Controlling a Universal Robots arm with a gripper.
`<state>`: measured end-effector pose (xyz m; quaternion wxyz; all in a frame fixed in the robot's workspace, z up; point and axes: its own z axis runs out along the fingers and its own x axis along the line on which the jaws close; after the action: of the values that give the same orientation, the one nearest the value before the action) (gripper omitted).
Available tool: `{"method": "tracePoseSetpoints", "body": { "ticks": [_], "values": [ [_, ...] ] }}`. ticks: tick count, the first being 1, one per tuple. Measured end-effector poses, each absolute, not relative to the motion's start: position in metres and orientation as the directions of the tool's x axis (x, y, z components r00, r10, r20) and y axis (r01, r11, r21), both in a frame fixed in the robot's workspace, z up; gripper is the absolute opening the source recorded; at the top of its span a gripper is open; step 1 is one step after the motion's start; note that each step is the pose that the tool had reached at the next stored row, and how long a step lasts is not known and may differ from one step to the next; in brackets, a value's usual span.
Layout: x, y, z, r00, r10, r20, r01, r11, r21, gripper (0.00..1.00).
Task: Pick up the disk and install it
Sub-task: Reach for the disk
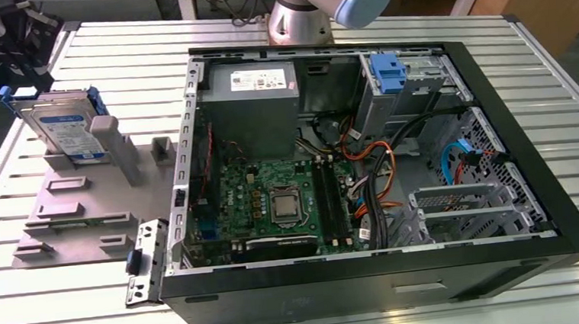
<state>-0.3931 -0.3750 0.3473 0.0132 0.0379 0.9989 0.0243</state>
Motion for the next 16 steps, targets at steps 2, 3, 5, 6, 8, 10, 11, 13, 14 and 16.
{"method": "tracePoseSetpoints", "body": {
  "ticks": [2, 3, 5, 6, 8, 10, 11, 13, 14, 16],
  "values": [
    [-0.3943, -0.3745, 0.346, -0.997, 0.076, -0.024, 0.075, 0.996, 0.05, 0.11],
    [-0.3948, -0.3744, 0.3455, -0.997, 0.076, -0.024, 0.075, 0.996, 0.05, 0.11],
    [-0.396, -0.3743, 0.3443, -0.997, 0.076, -0.025, 0.075, 0.996, 0.05, 0.11],
    [-0.3964, -0.3742, 0.3438, -0.997, 0.076, -0.025, 0.075, 0.996, 0.05, 0.11],
    [-0.3965, -0.3743, 0.3437, -0.997, 0.076, -0.024, 0.075, 0.996, 0.05, 0.11],
    [-0.3966, -0.3742, 0.3437, -0.997, 0.076, -0.024, 0.075, 0.996, 0.05, 0.11],
    [-0.3966, -0.3742, 0.3433, -0.997, 0.076, -0.025, 0.075, 0.996, 0.05, 0.11],
    [-0.3966, -0.3742, 0.3424, -0.997, 0.076, -0.025, 0.075, 0.996, 0.05, 0.11],
    [-0.3966, -0.3742, 0.3424, -0.997, 0.076, -0.025, 0.075, 0.996, 0.05, 0.11],
    [-0.3966, -0.3742, 0.3423, -0.997, 0.076, -0.024, 0.075, 0.996, 0.05, 0.11]
  ]
}}
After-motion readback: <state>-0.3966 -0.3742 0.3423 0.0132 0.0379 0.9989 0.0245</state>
